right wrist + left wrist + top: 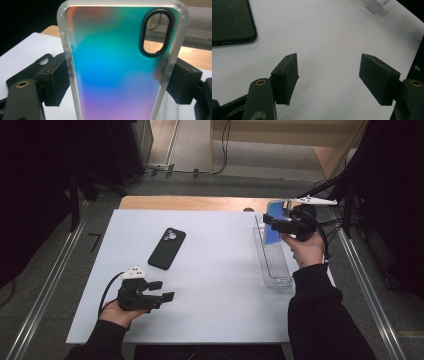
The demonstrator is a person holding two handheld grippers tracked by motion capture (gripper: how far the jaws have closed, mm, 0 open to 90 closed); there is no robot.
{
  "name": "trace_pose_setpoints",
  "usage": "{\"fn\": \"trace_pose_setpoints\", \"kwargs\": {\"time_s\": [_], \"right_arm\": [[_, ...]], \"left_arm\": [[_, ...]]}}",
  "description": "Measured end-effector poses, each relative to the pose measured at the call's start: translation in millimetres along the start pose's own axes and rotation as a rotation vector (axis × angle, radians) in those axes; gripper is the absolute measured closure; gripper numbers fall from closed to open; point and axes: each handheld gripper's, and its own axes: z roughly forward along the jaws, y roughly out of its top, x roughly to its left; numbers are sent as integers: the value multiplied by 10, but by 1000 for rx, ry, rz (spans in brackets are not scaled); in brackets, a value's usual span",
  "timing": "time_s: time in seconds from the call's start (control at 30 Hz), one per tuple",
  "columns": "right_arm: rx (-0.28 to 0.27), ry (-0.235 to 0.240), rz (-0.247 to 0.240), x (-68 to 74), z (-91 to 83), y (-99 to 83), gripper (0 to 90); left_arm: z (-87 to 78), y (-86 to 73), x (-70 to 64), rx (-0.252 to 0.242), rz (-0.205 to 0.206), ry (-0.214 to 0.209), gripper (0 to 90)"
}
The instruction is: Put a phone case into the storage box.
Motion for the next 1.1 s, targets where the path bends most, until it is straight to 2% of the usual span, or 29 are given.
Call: {"fn": "trace_pose_setpoints", "kwargs": {"time_s": [0.23, 0.33, 0.4, 0.57, 0.7, 0.93, 1.1], "right_arm": [[-14, -50, 29, -119, 117, -9, 155], [-1, -61, 43, -144, 186, -25, 155], [-1, -66, 40, -162, 228, -26, 155], [-14, -60, 69, -253, 319, 17, 155], [21, -75, 75, -323, 431, 78, 155], [-9, -92, 86, -447, 576, 164, 155], [0, -110, 86, -508, 702, 192, 155]], "left_arm": [[6, -2, 31, 2, -8, 6, 316], [14, -1, 47, 8, -9, 9, 317], [21, 2, 50, 10, -11, 12, 316], [37, 14, 46, 11, -11, 10, 316], [46, 16, 34, 11, -6, 7, 316], [40, 20, 42, 7, -11, 5, 317], [56, 28, 41, 13, -8, -1, 316]]}}
